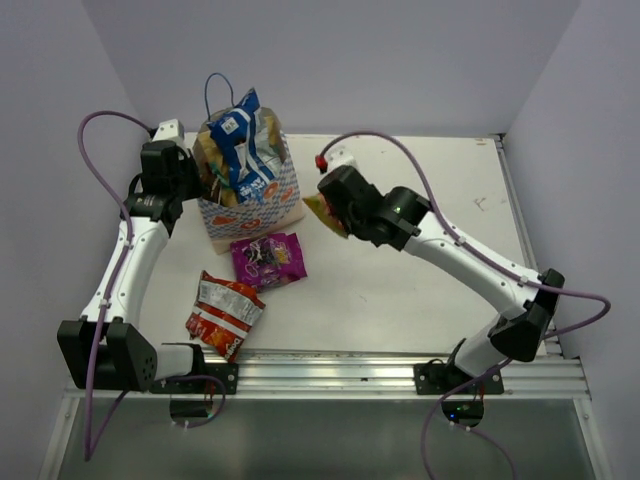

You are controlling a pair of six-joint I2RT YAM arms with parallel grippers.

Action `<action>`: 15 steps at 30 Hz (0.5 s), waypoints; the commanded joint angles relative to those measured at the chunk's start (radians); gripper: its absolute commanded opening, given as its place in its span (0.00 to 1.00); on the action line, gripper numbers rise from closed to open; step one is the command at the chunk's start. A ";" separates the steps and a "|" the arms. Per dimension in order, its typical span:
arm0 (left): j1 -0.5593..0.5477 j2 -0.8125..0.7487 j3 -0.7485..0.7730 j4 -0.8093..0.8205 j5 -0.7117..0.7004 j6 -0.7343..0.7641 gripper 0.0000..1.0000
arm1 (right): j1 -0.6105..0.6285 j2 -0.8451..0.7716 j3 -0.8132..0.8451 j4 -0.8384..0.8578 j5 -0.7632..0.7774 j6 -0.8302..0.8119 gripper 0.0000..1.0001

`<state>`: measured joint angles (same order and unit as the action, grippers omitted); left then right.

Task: Place the snacks into the paper bag

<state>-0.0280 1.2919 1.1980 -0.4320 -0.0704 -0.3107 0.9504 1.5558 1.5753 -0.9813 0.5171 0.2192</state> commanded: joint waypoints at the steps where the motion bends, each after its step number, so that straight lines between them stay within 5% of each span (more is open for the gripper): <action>1: -0.009 -0.029 -0.008 0.027 0.030 0.012 0.00 | -0.013 0.013 0.173 0.082 0.273 -0.066 0.00; 7: -0.019 -0.042 -0.012 0.027 0.032 0.010 0.00 | -0.022 0.174 0.374 0.508 0.175 -0.259 0.00; 15: -0.023 -0.066 -0.020 0.022 0.024 0.012 0.00 | -0.021 0.522 0.858 0.599 -0.159 -0.256 0.00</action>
<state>-0.0402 1.2667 1.1835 -0.4343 -0.0639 -0.3107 0.9257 2.0193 2.2684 -0.5060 0.4984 -0.0250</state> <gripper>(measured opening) 0.007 0.187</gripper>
